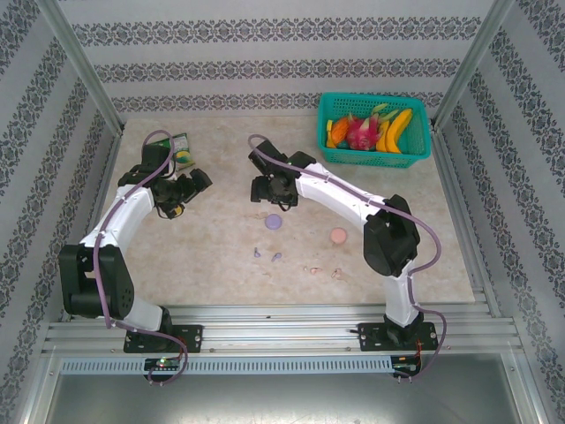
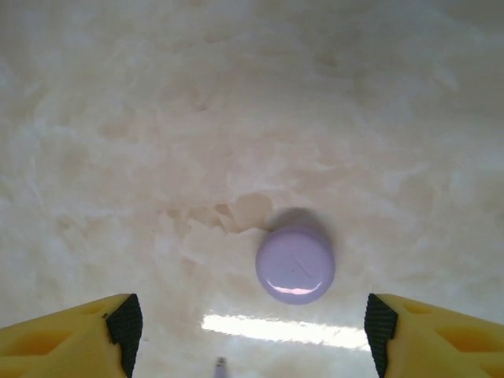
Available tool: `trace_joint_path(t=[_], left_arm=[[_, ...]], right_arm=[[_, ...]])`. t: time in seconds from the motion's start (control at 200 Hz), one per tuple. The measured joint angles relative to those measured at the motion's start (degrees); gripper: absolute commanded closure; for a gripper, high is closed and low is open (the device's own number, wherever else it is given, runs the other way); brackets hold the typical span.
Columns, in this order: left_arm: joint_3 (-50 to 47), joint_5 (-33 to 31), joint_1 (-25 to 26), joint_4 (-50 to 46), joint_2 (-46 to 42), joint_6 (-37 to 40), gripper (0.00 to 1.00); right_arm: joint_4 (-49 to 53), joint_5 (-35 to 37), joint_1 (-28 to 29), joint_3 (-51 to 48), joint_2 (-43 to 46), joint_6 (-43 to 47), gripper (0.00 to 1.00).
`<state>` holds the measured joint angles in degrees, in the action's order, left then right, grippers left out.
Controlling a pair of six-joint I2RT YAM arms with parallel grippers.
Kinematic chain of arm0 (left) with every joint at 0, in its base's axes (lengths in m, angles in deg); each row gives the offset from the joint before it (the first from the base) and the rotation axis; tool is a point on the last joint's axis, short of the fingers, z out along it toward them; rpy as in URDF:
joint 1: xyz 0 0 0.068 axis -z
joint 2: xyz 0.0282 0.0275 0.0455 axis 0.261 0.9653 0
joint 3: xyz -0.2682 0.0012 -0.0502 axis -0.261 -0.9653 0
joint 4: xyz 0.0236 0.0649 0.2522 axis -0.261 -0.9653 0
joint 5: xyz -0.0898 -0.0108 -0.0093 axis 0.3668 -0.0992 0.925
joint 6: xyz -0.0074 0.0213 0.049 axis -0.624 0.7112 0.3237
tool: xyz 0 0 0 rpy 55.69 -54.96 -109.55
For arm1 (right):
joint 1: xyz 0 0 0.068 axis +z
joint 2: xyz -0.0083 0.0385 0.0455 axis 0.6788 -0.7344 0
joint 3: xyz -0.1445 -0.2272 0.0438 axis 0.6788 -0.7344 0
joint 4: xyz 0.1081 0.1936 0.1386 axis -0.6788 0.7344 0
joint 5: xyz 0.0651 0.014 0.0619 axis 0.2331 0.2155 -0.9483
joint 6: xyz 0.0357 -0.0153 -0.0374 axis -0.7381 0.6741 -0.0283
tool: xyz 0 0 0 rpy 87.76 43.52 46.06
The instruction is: Insert wireless bluetooth earbuds into charging case
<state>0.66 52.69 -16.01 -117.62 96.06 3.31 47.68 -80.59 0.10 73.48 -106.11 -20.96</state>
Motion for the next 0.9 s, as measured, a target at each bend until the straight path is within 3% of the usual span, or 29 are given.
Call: trace_joint_path(t=[0.16,0.305,0.899], left_arm=[[0.0,0.2,0.0,0.5,0.4,-0.4,0.0],[0.0,0.7,0.0,0.9,0.5,-0.6,0.0],[0.0,2.5,0.0,3.1,1.8,-1.5,0.0]], right_arm=[[2.9,0.2,0.0,0.1,-1.0,-15.9,0.2],[7.6,0.2,0.0,3.5,-5.0,-24.0,0.17],[10.8,-2.4,0.0,6.4,-13.8,-34.1,0.14]])
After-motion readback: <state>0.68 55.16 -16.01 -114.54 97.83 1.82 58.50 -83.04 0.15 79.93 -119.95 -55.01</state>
